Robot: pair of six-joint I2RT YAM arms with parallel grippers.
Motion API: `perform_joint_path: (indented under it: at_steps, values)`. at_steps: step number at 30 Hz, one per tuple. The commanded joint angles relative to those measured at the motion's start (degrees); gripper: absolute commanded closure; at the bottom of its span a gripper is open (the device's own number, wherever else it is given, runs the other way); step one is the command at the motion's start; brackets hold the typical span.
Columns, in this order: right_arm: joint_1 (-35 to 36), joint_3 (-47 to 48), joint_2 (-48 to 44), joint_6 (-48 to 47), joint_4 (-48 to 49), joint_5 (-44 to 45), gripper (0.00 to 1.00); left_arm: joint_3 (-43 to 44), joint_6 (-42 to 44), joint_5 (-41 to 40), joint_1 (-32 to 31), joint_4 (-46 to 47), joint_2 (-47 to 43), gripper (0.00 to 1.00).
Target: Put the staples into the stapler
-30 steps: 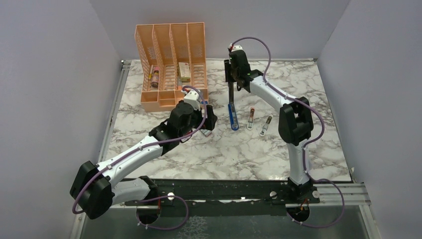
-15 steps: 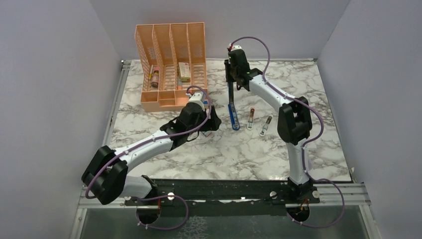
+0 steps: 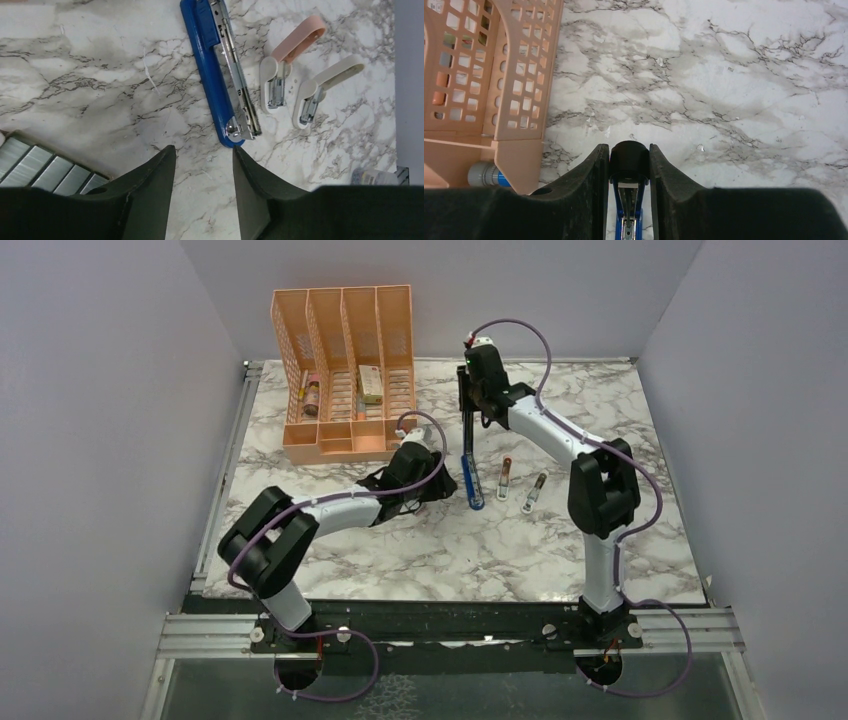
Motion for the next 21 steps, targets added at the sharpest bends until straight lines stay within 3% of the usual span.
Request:
perform_joint_path:
  at_steps: [1,8,17,21]
  values:
    - [0.37,-2.48,-3.74,2.29,-1.00,0.08,0.74,2.60,-1.72,4.96,0.11,5.94,6.67,0.57]
    - [0.96,-4.42,-5.08,3.76,-0.78,0.49,0.74,5.95,-1.07,11.30,-0.16,8.45,13.45,0.64]
    - [1.08,-4.97,-5.71,4.55,-0.94,0.40,0.74,7.82,-3.91,14.50,0.06,8.04,19.05,0.83]
    - [1.11,-5.51,-6.12,4.47,-0.91,-0.13,0.74,8.23,-4.65,14.59,0.18,6.11,20.91,0.84]
